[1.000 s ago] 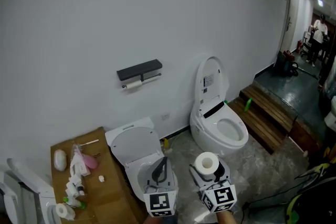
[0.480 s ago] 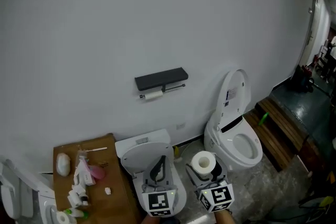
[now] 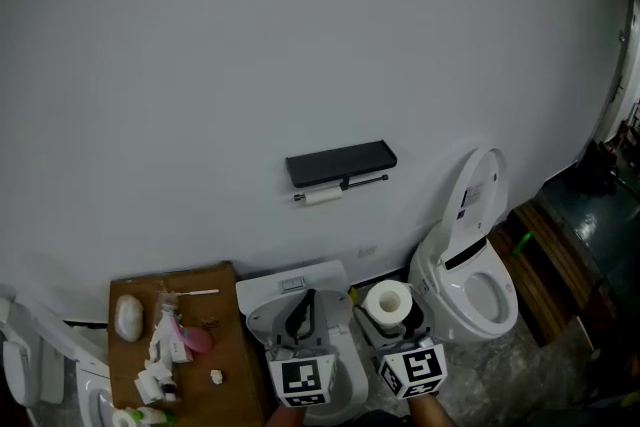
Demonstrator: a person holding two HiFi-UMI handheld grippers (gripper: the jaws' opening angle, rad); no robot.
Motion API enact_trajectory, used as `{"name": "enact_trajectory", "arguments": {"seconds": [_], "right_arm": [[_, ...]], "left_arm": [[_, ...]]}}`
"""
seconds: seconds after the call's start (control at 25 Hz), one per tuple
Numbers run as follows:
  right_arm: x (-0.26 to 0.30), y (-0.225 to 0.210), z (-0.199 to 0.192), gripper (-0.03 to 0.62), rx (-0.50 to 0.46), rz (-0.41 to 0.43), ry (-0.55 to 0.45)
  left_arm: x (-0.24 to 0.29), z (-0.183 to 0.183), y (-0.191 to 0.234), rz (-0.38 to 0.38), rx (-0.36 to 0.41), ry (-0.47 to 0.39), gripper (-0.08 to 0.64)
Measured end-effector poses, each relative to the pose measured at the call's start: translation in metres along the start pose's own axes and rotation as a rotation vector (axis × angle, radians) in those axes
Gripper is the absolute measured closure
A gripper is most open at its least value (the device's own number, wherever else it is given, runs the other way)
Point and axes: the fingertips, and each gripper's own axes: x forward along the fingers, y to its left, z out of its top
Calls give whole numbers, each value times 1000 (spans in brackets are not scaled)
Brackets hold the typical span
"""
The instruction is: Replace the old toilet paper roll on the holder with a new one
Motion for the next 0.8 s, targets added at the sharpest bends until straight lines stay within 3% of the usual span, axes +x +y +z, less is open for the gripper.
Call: {"name": "enact_trajectory", "arguments": {"seconds": [0.28,0.44,0.8], "right_arm": [[46,-21,-5,210,17,29,-2],[83,-45,-8,210,17,69,5],[161,-95,-17,210,40,153,29]], "left_arm": [[44,-12,17,42,6,24,545],[85,-10,19,79,-2,12,545],[171,-34,27,164,32,67,545]]}}
